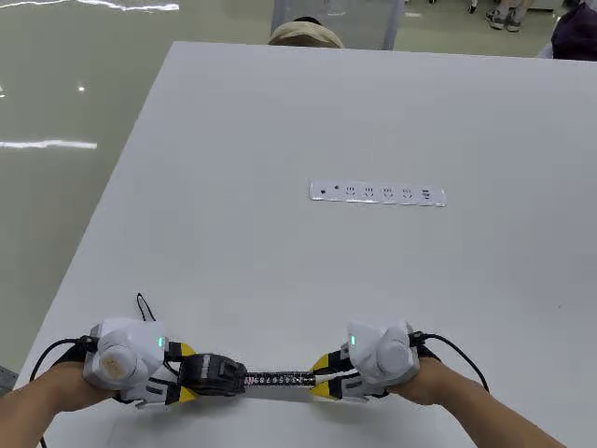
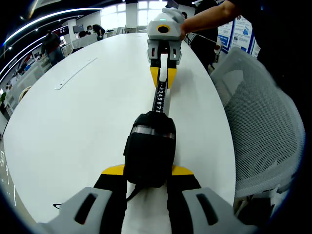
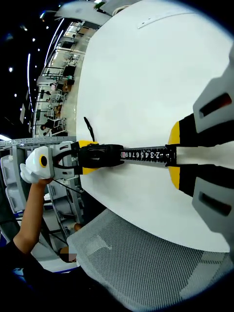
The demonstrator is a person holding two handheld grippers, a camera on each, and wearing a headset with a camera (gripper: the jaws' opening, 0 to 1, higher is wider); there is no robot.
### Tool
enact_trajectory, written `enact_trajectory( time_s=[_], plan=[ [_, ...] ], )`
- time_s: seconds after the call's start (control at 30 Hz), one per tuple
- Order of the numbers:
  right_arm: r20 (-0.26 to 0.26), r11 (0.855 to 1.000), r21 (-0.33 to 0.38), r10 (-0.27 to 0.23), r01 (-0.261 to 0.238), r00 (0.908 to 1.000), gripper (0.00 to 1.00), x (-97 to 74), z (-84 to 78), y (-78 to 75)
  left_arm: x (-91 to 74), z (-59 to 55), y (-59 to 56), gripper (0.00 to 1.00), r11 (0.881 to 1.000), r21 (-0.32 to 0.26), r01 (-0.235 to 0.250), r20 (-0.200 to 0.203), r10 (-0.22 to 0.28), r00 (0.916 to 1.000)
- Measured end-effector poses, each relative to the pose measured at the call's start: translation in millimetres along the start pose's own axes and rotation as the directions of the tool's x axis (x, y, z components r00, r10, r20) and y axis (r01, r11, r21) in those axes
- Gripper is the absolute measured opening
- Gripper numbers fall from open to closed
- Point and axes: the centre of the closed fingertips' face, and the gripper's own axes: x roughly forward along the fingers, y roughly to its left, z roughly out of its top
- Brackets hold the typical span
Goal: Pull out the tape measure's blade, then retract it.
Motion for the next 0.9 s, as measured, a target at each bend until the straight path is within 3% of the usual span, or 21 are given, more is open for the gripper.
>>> enact_trajectory(
  time_s=[0.9],
  plan=[
    [-0.010,1.000,0.012,0.000,0.001,1.0000,0.10,-10.5,-9.2,0.5,1.2,0.1,-0.3,0.27,1.000,0.001,0.002,-0.003,-0.002,1.0000]
  ],
)
